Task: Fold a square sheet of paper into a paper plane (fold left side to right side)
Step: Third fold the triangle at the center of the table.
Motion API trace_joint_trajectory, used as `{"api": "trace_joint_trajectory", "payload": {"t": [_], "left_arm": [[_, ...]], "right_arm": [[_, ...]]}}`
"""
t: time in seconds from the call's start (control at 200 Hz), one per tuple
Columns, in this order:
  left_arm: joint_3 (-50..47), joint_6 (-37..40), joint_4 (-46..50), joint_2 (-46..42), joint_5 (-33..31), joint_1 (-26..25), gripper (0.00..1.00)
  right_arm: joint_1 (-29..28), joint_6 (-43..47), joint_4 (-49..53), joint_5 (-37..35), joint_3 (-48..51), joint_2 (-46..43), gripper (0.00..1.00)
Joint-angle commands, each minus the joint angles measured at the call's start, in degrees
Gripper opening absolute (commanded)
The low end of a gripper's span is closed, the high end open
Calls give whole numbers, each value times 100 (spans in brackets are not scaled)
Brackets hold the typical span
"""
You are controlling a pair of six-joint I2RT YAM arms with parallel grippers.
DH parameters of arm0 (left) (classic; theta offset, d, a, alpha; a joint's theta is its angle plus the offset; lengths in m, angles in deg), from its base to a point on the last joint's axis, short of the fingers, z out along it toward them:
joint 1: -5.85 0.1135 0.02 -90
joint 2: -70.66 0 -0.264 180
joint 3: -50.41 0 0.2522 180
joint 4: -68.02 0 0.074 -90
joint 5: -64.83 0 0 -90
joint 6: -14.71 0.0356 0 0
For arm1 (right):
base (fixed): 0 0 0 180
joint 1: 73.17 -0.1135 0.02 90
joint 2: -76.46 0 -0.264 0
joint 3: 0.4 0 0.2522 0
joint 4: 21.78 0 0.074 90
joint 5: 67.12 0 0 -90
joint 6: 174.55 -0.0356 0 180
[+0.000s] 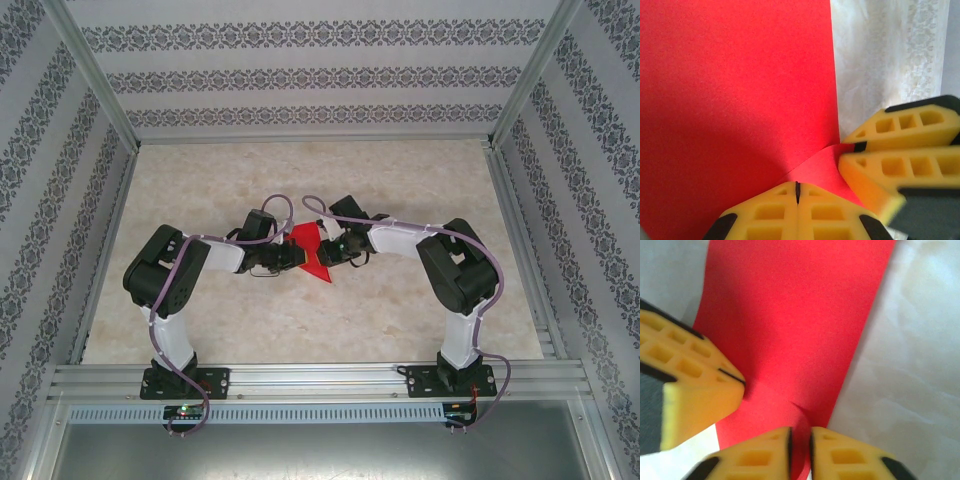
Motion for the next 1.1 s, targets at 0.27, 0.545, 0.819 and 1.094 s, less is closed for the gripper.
{"api": "trace_joint_trajectory", "payload": {"t": [0.27, 0.545, 0.819, 1.094], "left_arm": [[-166, 172, 137, 170, -351, -79, 1], [-175, 184, 142, 155, -342, -84, 1], [-156, 198, 176, 154, -350, -82, 1], [-135, 211, 230, 143, -360, -77, 1]], "right_arm": [[150, -380, 580, 1557, 82, -923, 21], [-172, -879, 569, 2101, -94, -368, 15], [-170, -716, 1050, 1557, -235, 39, 14], [-154, -628, 1189, 1294, -202, 179, 14]]}}
